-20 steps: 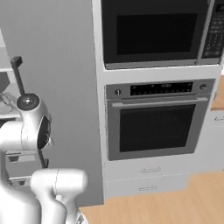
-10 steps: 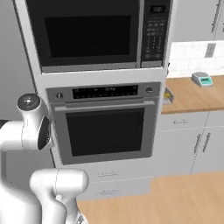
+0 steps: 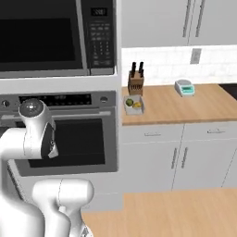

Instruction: Take the meat container that has the fish and place it on the second highest rack of the freezer. Then take the vegetable container that has the squash and lime and place it on the highest rack of the freezer.

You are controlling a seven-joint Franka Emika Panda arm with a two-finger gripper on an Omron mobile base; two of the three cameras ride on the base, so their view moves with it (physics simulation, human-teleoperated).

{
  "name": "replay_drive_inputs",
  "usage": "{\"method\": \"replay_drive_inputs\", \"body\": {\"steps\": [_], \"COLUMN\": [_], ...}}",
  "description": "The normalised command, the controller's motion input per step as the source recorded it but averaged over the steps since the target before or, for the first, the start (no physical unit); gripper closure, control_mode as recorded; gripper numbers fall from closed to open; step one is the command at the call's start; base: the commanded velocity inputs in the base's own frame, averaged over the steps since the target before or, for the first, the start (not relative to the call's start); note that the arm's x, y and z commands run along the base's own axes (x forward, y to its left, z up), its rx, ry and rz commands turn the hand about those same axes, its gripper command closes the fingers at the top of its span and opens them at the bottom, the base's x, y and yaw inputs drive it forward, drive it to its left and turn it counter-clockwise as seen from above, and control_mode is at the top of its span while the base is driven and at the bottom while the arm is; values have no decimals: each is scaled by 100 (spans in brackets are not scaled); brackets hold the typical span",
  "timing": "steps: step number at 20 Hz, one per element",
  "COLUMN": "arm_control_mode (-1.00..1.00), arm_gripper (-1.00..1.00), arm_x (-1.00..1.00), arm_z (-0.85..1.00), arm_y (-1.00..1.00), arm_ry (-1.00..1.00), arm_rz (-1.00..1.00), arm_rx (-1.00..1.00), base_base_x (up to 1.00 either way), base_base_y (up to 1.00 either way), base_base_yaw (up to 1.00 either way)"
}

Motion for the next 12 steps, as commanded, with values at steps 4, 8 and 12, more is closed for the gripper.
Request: {"method": "replay_drive_inputs", "body": {"steps": [4,8,12], "arm_control_mode": [100,100,100], "arm_gripper": [-100,-100,-100], "arm_x": [0,0,0], "arm_z": [0,0,0], "arm_y": [0,0,0], "arm_ry": [0,0,0], "arm_rz": [0,0,0], "arm_rx": [0,0,0], "base_base_x": [30,34,48], "base_base_y": [-100,-100,-100], "base_base_yaw": [20,20,21]}}
